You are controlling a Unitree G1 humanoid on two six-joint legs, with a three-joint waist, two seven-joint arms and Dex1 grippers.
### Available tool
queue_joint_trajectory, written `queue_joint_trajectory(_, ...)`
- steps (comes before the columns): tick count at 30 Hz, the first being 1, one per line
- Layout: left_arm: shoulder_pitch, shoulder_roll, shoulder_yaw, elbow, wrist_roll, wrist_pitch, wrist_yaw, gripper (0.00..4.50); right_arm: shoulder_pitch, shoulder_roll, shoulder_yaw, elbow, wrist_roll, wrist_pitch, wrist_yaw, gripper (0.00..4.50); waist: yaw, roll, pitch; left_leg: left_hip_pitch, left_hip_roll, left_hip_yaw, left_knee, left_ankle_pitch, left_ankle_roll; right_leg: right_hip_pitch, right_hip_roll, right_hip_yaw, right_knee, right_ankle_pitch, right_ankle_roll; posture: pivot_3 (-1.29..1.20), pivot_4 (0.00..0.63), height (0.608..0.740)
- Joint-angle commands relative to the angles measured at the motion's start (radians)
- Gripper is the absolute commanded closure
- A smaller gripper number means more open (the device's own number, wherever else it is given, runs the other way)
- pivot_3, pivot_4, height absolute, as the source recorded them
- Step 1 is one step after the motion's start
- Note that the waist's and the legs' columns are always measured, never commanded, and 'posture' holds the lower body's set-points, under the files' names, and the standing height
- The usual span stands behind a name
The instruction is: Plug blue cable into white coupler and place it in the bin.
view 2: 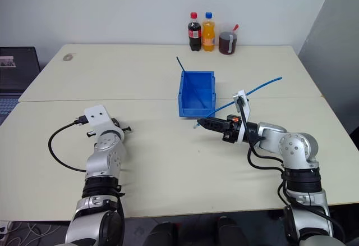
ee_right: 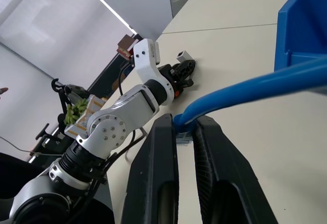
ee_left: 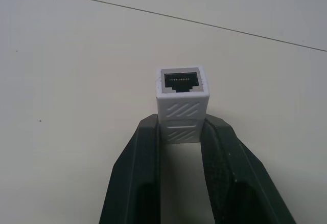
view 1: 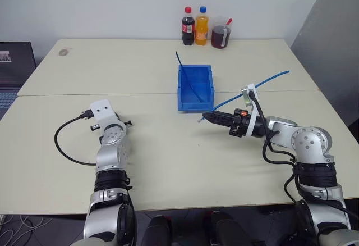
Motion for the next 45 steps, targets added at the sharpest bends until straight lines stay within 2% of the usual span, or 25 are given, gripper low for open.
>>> queue_joint_trajectory(1,0.040,0.136,-0.164,-0.091,0.009,0.014,-0.365,3.74,-0.011,-0.033,-0.010,-0.052,-0.009,-0.022,0.030,4.34,-0.001,0.000,0.000,0.000,0.000,0.000,0.000,0.000,0.000,0.000,0.000,-0.001,0.000,0.000,0.000,0.00,0.150,0.740)
queue_joint_trajectory(5,0.190,0.285,-0.301,-0.357,-0.153,0.011,-0.865,3.74,-0.036,-0.103,0.060,-0.097,-0.087,-0.083,0.111,4.34,-0.001,0.000,0.000,0.000,0.000,0.002,-0.001,0.000,-0.001,-0.001,0.000,-0.002,-0.001,0.000,0.000,0.00,0.150,0.740)
queue_joint_trajectory(7,0.257,0.389,-0.426,-0.451,-0.152,-0.041,-1.109,3.74,-0.056,-0.129,0.107,-0.107,-0.136,-0.129,0.161,4.34,-0.001,0.000,0.000,-0.001,0.000,0.004,-0.001,0.000,-0.002,-0.001,-0.001,-0.001,-0.001,0.001,-0.001,0.00,0.150,0.740)
queue_joint_trajectory(10,0.272,0.472,-0.563,-0.479,-0.108,-0.143,-1.329,3.74,-0.079,-0.156,0.198,-0.113,-0.237,-0.226,0.234,4.34,-0.001,0.001,0.001,0.000,0.000,0.004,-0.002,-0.001,-0.002,-0.002,-0.001,0.000,-0.001,-0.001,0.000,0.00,0.150,0.740)
queue_joint_trajectory(13,0.211,0.442,-0.635,-0.419,-0.102,-0.213,-1.448,3.74,-0.089,-0.167,0.304,-0.104,-0.361,-0.352,0.304,4.34,0.000,0.001,0.001,0.001,0.001,0.003,-0.001,-0.001,-0.001,-0.002,0.000,0.000,-0.001,-0.001,0.000,0.00,0.150,0.740)
queue_joint_trajectory(20,0.051,0.304,-0.673,-0.070,-0.010,-0.449,-1.513,3.74,-0.048,-0.171,0.428,-0.051,-0.533,-0.534,0.415,4.34,0.003,0.001,0.001,0.000,0.000,0.004,0.000,0.000,-0.001,-0.002,0.000,-0.001,-0.001,-0.001,0.000,0.00,0.150,0.740)
queue_joint_trajectory(24,0.024,0.271,-0.666,0.015,0.009,-0.509,-1.528,3.74,-0.025,-0.166,0.440,-0.060,-0.559,-0.549,0.445,4.34,0.003,0.001,0.001,0.000,0.000,0.004,0.000,0.000,-0.001,-0.002,0.000,-0.001,-0.001,-0.001,0.000,0.00,0.150,0.740)
queue_joint_trajectory(34,0.043,0.266,-0.650,0.050,0.016,-0.546,-1.545,3.74,-0.012,-0.136,0.473,-0.039,-0.633,-0.599,0.457,4.34,-0.001,0.001,0.001,0.001,0.000,0.003,0.001,0.000,-0.001,-0.001,0.001,-0.001,0.001,-0.001,0.000,0.00,0.150,0.740)
queue_joint_trajectory(45,0.057,0.255,-0.621,-0.033,-0.014,-0.465,-1.539,3.74,-0.008,-0.121,0.502,0.035,-0.715,-0.681,0.511,4.34,0.000,0.001,0.001,0.001,0.000,0.003,0.001,0.000,-0.001,-0.001,0.001,-0.001,0.001,-0.001,0.000,0.00,0.150,0.740)
